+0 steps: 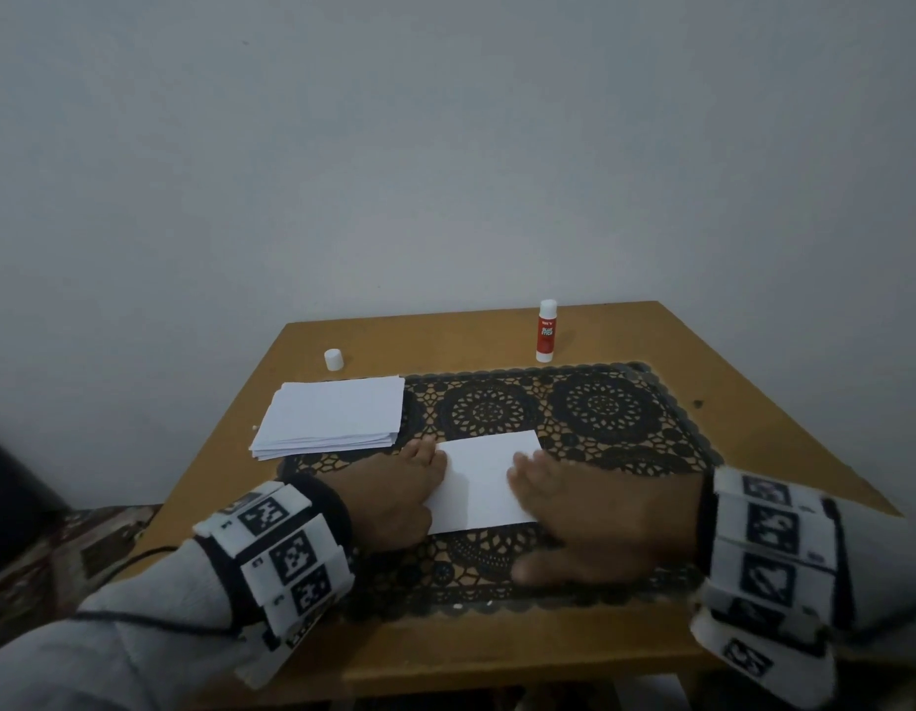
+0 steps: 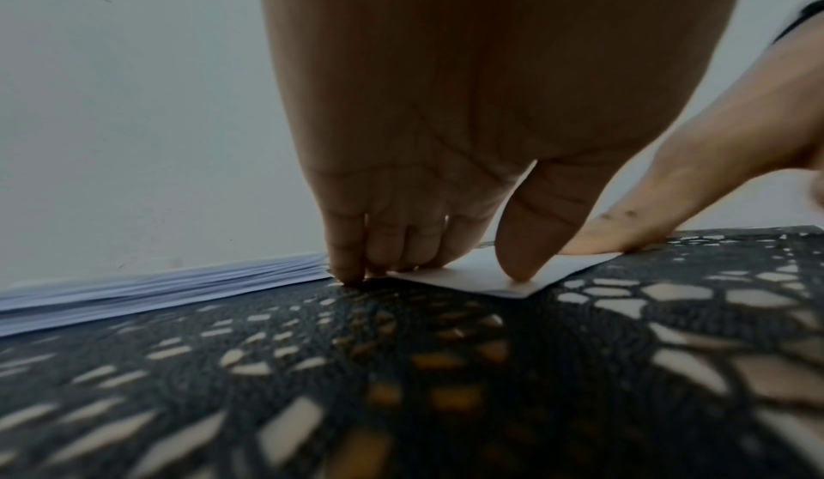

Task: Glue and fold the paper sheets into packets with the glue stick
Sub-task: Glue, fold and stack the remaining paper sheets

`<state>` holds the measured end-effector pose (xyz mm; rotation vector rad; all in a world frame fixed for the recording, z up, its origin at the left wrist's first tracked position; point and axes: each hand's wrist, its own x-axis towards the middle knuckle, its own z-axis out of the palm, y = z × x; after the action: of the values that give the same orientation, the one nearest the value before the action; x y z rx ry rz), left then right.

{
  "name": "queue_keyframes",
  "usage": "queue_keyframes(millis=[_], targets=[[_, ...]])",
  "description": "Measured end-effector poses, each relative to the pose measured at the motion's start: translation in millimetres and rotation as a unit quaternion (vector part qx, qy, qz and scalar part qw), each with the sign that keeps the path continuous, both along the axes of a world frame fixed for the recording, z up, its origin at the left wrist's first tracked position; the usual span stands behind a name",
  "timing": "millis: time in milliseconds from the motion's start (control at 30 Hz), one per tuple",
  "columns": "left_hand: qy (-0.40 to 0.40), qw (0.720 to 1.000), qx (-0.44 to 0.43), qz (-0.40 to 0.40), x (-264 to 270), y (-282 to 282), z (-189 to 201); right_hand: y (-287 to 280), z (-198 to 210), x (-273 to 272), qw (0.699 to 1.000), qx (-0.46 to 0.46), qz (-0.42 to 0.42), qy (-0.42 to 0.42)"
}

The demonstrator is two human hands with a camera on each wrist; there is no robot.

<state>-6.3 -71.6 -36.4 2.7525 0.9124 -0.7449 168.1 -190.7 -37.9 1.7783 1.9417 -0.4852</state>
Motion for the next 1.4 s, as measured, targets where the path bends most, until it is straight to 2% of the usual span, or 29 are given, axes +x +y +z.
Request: queue_keyframes(millis=[100, 267, 433, 600, 767, 933, 1067, 1200, 1267, 1333, 1400], targets=[[-0.001, 1.000, -0.004, 0.001, 0, 1, 0, -16, -3, -6, 0.999, -0.011, 0.043, -0.002], [0.001, 1.000, -0.003, 0.001, 0, 0, 0, -5, -1, 14, 0.999, 0.005, -0.024, -0.022], [0.002, 1.000, 0.006, -0.005, 1, -3, 2, -24, 0, -10, 0.998, -0.016, 0.060, -0.008], [0.005, 1.000, 0.005, -0.002, 0, -2, 0, 3, 1, 13, 0.999, 0.008, -0.041, -0.024], [0.004, 1.000, 0.009, -0.006, 1, -2, 0, -9, 0, -14, 0.999, -0.015, 0.052, 0.006], [0.011, 1.000, 0.002, -0.003, 0, -5, 2, 25, 1, 18, 0.998, 0.036, -0.048, 0.026], [0.014, 1.000, -0.022, -0.006, -8, -21, 4, 36, 1, 26, 0.998, 0.019, -0.053, 0.026], [0.029, 0.993, -0.032, -0.107, -16, -66, -2, 37, -2, 28, 0.997, 0.025, -0.056, 0.038], [0.026, 0.991, -0.032, -0.128, -19, -75, -5, 37, -3, 27, 0.997, 0.028, -0.057, 0.045], [0.014, 0.993, -0.034, -0.109, -22, -64, -4, 37, -4, 27, 0.996, 0.031, -0.059, 0.053], [0.018, 0.998, -0.035, -0.055, -29, -46, 0, 36, -5, 28, 0.996, 0.033, -0.061, 0.059]])
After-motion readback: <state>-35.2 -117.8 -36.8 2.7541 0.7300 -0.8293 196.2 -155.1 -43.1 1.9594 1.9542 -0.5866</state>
